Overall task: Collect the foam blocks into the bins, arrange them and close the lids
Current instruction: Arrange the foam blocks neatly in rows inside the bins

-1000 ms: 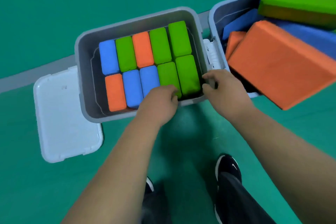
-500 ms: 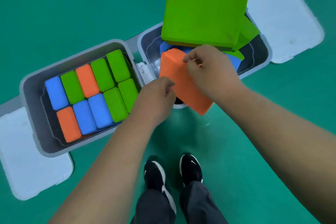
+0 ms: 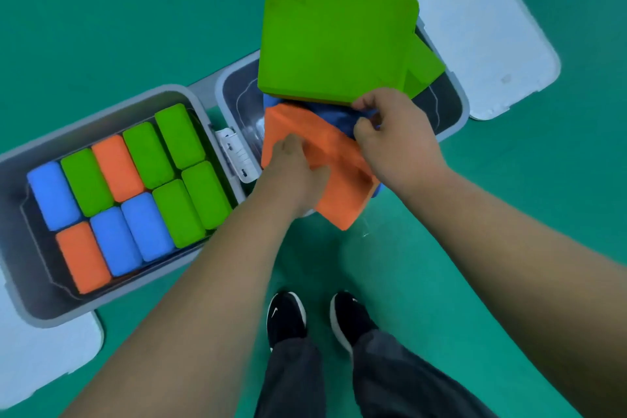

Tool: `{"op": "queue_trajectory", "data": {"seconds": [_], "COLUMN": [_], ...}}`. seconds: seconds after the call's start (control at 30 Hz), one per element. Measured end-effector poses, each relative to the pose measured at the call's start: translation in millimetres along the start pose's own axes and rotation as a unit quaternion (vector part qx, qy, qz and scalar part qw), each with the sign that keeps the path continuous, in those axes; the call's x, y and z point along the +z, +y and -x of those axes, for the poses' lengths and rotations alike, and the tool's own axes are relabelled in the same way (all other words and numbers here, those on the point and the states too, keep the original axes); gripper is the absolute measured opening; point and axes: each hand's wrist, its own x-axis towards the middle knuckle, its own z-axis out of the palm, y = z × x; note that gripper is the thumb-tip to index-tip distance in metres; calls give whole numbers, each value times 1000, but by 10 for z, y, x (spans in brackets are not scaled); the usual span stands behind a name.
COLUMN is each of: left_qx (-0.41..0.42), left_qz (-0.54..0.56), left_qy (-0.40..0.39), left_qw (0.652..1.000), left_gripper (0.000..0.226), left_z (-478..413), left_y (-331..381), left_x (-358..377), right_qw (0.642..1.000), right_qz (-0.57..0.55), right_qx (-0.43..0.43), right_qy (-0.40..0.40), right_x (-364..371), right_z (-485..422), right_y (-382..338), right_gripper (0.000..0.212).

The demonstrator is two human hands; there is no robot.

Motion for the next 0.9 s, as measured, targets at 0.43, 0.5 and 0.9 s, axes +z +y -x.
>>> {"op": "queue_trajectory", "data": {"seconds": [0.43,0.5,0.9], "left_qx": [-87,-126,-274], "left_qz": [145,177,255], "left_qy": [54,69,32], "left_qw": [984,974,927], "left_gripper": [69,66,85], "left_z": [-307,-299,-203], "left_y": [116,144,172], "left_x": [142,163,207], "right_qw": [990,986,988], "right_qz": [-57,-64,-133], "right_qx": [-104,-109,-17], "right_qy": [-73,-106,-78], "right_x": [138,61,-308], "right_z": [-109,-123,-213], "right_y": [470,509,706], "right_gripper": [32,32,18]}}
